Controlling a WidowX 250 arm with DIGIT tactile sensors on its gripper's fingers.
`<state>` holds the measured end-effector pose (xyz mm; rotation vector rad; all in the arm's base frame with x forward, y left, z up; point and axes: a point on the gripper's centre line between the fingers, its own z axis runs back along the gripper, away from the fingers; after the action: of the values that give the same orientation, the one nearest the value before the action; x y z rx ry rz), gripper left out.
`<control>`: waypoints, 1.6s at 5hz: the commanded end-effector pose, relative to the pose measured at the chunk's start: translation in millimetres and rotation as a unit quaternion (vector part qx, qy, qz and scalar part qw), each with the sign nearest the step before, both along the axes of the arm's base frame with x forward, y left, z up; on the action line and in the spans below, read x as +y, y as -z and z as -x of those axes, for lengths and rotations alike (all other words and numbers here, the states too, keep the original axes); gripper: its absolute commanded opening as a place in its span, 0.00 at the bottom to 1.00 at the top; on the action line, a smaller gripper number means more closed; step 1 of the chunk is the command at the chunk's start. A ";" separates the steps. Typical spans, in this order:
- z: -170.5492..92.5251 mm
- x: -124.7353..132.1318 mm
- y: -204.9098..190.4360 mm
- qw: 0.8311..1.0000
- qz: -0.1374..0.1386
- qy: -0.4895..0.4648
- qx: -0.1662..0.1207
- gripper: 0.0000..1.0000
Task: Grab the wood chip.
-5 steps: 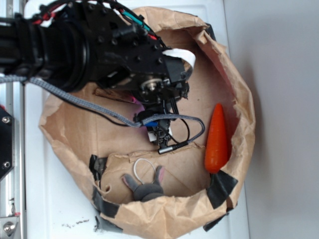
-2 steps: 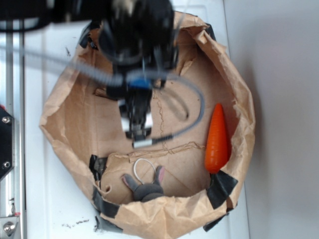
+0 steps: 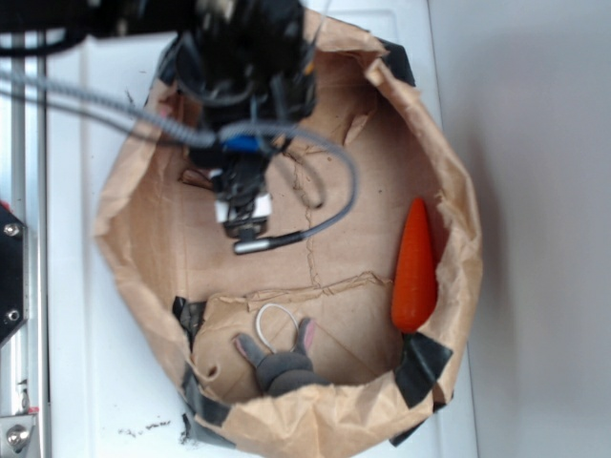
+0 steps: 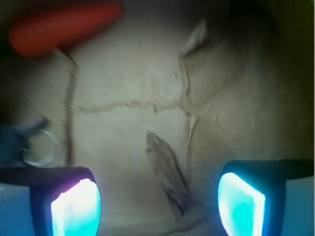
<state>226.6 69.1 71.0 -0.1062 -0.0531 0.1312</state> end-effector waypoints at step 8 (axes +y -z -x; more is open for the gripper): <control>-20.6 -8.1 -55.5 0.995 0.027 -0.047 -0.083 0.00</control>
<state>241.1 47.0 111.3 -0.1797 -0.1637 0.1998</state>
